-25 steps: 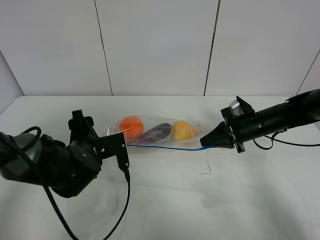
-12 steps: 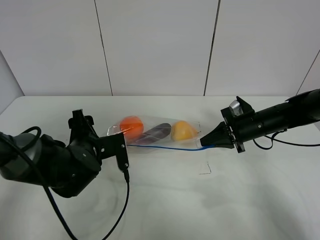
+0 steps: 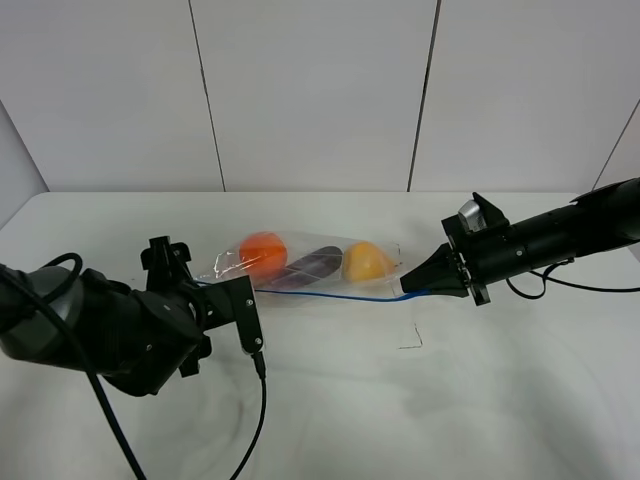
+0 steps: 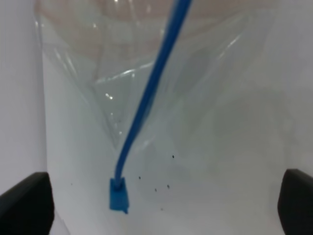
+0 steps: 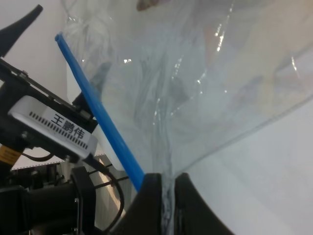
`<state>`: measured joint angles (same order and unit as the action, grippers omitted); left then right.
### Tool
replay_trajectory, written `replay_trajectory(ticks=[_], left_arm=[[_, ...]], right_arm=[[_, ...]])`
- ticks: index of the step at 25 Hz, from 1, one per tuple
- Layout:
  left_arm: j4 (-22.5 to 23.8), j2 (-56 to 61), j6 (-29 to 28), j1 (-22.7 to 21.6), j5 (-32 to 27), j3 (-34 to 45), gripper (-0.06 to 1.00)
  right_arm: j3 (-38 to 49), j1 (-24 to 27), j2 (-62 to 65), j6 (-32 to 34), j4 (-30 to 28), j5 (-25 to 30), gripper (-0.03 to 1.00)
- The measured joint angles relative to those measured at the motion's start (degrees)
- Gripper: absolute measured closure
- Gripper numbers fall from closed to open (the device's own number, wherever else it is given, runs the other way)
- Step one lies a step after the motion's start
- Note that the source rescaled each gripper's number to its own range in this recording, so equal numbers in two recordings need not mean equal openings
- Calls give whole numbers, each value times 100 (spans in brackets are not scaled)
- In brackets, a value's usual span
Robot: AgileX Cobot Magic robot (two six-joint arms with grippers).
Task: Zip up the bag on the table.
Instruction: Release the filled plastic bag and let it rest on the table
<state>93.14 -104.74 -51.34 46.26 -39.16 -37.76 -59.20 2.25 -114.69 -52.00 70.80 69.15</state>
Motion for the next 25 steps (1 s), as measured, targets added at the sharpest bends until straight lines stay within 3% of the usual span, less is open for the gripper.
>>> replay_trajectory(ticks=[4,7,11,14,18,20,25], left_arm=[[-18,222,0,-72,-53,5,-5],[-207,682,2,-277,315,11,-5],[-853,1366,25,-905,679,11,-5],[-1551,2039,352,-1530,699,11,-5],[-2939,2949,1596,-2275,812,-13,-5],[-3944,3354,2399,-2637,798,-135,-5],[-7036,3888,4866,-3749,300,-446,-5]], right_arm=[[0,0,0,0,-39,-6,97],[0,0,0,-27,-47,-6,97],[0,0,0,-65,-53,-11,97],[0,0,0,-85,-53,-11,97],[0,0,0,-148,-53,-11,97],[0,0,0,-186,-53,-11,97],[0,0,0,-265,-53,-11,97]])
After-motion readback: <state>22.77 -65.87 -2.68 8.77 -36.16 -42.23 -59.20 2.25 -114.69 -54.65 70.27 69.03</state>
